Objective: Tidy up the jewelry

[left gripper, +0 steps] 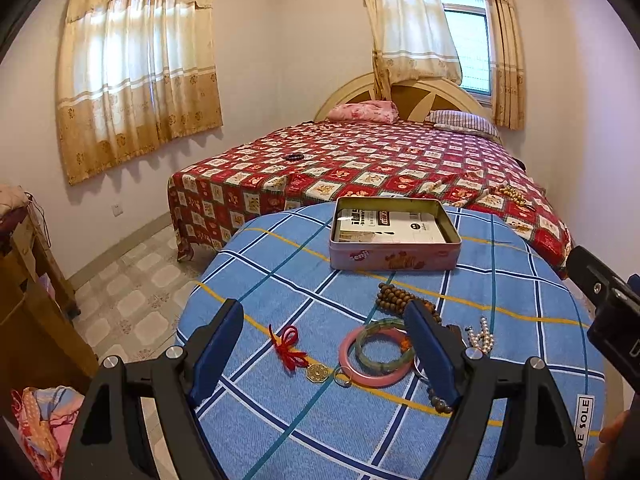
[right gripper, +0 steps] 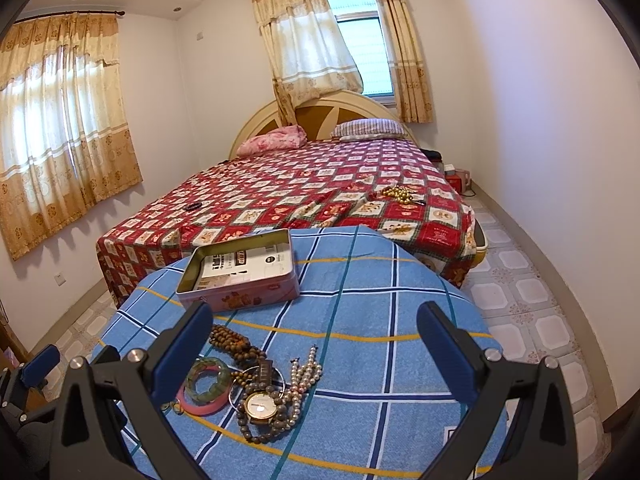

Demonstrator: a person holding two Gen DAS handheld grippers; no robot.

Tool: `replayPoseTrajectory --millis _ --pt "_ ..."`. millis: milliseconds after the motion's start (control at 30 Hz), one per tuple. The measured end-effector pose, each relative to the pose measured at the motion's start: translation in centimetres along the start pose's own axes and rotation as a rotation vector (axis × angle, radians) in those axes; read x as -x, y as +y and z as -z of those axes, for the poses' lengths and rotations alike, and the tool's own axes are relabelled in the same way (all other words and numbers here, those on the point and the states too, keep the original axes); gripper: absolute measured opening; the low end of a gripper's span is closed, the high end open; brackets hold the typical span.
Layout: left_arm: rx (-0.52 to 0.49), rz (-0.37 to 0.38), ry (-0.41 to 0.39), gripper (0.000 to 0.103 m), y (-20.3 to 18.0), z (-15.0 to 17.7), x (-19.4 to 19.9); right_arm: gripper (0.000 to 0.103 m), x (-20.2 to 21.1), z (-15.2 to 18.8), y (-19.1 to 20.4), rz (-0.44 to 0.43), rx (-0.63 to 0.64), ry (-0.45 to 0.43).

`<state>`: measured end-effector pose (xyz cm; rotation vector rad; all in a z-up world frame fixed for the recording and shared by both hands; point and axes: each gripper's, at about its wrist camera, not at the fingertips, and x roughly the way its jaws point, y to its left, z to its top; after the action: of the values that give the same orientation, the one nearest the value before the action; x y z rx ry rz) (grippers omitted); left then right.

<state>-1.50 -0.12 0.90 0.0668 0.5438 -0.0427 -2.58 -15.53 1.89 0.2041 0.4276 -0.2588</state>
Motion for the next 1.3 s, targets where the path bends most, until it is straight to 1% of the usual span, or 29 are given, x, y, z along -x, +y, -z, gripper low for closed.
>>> replayPoseTrajectory --millis 1300 --pt "0.002 0.0 0.008 0.083 0.07 0.05 -0.12 0.103 0.12 0.12 0.42 -0.006 -0.003 0.0"
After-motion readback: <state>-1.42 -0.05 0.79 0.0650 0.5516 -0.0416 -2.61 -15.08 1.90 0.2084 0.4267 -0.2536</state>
